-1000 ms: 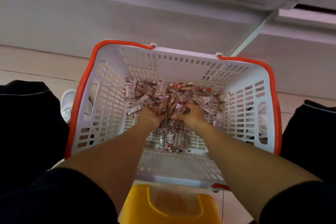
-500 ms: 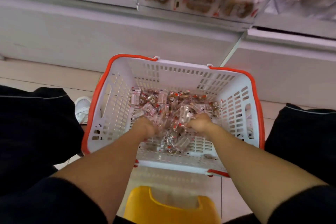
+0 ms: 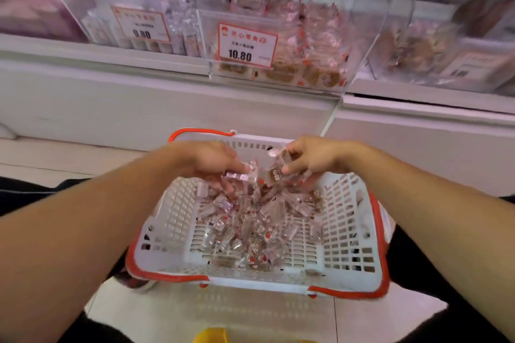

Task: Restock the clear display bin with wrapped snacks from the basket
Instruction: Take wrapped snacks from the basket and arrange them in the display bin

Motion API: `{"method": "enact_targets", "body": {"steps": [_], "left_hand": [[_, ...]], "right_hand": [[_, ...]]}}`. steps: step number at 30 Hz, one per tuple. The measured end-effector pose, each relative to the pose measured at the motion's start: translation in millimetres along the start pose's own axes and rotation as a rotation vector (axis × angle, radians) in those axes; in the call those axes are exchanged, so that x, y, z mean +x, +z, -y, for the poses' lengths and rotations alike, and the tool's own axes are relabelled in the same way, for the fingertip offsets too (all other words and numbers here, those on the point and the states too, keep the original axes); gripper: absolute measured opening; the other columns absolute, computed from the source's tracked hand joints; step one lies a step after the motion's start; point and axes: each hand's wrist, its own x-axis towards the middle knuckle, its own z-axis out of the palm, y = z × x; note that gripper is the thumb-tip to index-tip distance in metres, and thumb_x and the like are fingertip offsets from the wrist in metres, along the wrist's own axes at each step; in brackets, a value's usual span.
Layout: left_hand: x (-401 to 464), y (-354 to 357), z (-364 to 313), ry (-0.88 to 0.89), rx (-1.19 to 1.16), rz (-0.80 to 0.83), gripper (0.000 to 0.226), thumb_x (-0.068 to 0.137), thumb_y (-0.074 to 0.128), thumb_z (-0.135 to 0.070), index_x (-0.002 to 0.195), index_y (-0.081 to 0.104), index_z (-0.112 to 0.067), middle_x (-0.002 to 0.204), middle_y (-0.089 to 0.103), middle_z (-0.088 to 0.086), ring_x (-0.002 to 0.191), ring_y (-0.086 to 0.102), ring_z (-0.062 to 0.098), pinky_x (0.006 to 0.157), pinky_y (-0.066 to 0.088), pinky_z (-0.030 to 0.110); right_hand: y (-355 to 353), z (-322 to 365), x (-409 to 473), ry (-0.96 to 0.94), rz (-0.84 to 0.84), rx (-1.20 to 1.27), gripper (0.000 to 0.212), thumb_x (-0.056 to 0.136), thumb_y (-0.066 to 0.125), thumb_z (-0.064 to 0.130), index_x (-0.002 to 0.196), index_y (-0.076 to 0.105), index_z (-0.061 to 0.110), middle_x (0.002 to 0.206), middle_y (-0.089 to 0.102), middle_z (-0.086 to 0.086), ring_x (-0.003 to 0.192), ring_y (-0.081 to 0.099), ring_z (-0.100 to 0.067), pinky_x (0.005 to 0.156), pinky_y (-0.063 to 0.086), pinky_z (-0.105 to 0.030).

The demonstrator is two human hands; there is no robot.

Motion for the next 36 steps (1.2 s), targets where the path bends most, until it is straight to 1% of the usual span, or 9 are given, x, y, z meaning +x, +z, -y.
{"method": "enact_targets", "body": {"steps": [6, 11, 16, 19, 24, 27, 29, 33, 36], "left_hand": [[-56.5, -29.8, -61.4, 0.114, 0.191, -0.023, 0.026, 0.095, 0.059, -0.034, 0.105, 0.064, -0.010, 0.077, 0.074, 0.005, 0.056, 0.066, 0.013, 0.048, 0.051, 0.023], [-74.6, -18.4, -87.9, 0.269, -0.250, -0.115, 0.027, 0.103, 0.042, -0.034, 0.087, 0.051, -0.013, 0.066, 0.059, 0.005, 0.045, 0.041, 0.010, 0.041, 0.037, 0.019], [-90.9, -6.2, -117.8, 0.395, -0.733, -0.058, 0.039, 0.105, 0.030, -0.038, 0.098, 0.061, -0.014, 0.065, 0.061, 0.008, 0.045, 0.042, 0.011, 0.039, 0.036, 0.020], [-95.2, -3.4, -122.5, 0.457, -0.690, -0.102, 0.052, 0.099, 0.033, -0.054, 0.105, 0.066, -0.014, 0.075, 0.064, 0.013, 0.048, 0.045, 0.013, 0.042, 0.038, 0.021], [-96.3, -4.1, -126.1, 0.510, -0.632, -0.178, 0.027, 0.102, 0.042, -0.031, 0.098, 0.066, -0.019, 0.077, 0.064, 0.008, 0.054, 0.050, 0.011, 0.046, 0.043, 0.021], [-97.1, -8.7, -126.0, 0.517, -0.669, -0.177, 0.034, 0.102, 0.043, -0.031, 0.084, 0.071, -0.027, 0.076, 0.065, 0.005, 0.057, 0.050, 0.011, 0.048, 0.044, 0.023], [-99.2, -10.3, -125.4, 0.500, -0.703, -0.137, 0.031, 0.101, 0.044, -0.034, 0.090, 0.071, -0.026, 0.078, 0.065, 0.005, 0.060, 0.055, 0.013, 0.052, 0.049, 0.027], [-101.2, -8.1, -122.8, 0.504, -0.819, -0.037, 0.029, 0.101, 0.044, -0.033, 0.096, 0.069, -0.020, 0.077, 0.064, 0.008, 0.064, 0.064, 0.018, 0.053, 0.053, 0.028], [-98.2, -3.8, -123.2, 0.550, -0.741, -0.114, 0.025, 0.102, 0.044, -0.031, 0.103, 0.065, -0.019, 0.075, 0.063, 0.006, 0.059, 0.058, 0.013, 0.048, 0.047, 0.021]], "right_hand": [[-41.2, 53.6, -53.4, -0.254, 0.018, 0.032, 0.030, 0.090, 0.069, 0.006, 0.120, 0.068, 0.014, 0.108, 0.073, -0.015, 0.092, 0.068, -0.022, 0.082, 0.058, -0.039], [-50.5, 69.2, -82.4, -0.406, -0.075, 0.330, 0.033, 0.081, 0.071, 0.002, 0.113, 0.070, 0.012, 0.109, 0.073, -0.017, 0.090, 0.071, -0.024, 0.072, 0.061, -0.032], [-56.6, 91.8, -103.6, -0.595, -0.355, 0.447, 0.037, 0.067, 0.079, 0.000, 0.102, 0.068, 0.005, 0.088, 0.074, -0.019, 0.074, 0.072, -0.020, 0.062, 0.058, -0.026], [-50.1, 98.5, -107.8, -0.667, -0.470, 0.369, 0.028, 0.071, 0.080, -0.004, 0.095, 0.074, 0.011, 0.087, 0.073, -0.011, 0.072, 0.073, -0.020, 0.062, 0.058, -0.026], [-52.0, 105.0, -112.1, -0.660, -0.504, 0.121, 0.046, 0.082, 0.073, -0.001, 0.113, 0.072, 0.033, 0.096, 0.072, -0.002, 0.075, 0.074, -0.020, 0.066, 0.062, -0.030], [-62.6, 106.7, -117.3, -0.631, -0.497, -0.080, 0.057, 0.091, 0.065, 0.004, 0.116, 0.061, 0.055, 0.102, 0.071, -0.003, 0.073, 0.068, -0.013, 0.069, 0.060, -0.033], [-69.5, 106.0, -121.1, -0.628, -0.521, -0.250, 0.061, 0.095, 0.062, 0.007, 0.119, 0.056, 0.063, 0.103, 0.065, 0.004, 0.074, 0.062, -0.010, 0.073, 0.057, -0.030], [-76.2, 105.4, -127.7, -0.638, -0.499, -0.380, 0.055, 0.097, 0.058, 0.014, 0.131, 0.053, 0.057, 0.099, 0.063, 0.019, 0.081, 0.059, -0.009, 0.076, 0.051, -0.024], [-74.7, 104.8, -128.5, -0.692, -0.554, -0.339, 0.055, 0.086, 0.072, 0.018, 0.129, 0.059, 0.050, 0.095, 0.067, 0.018, 0.082, 0.064, -0.009, 0.079, 0.054, -0.032]]}}
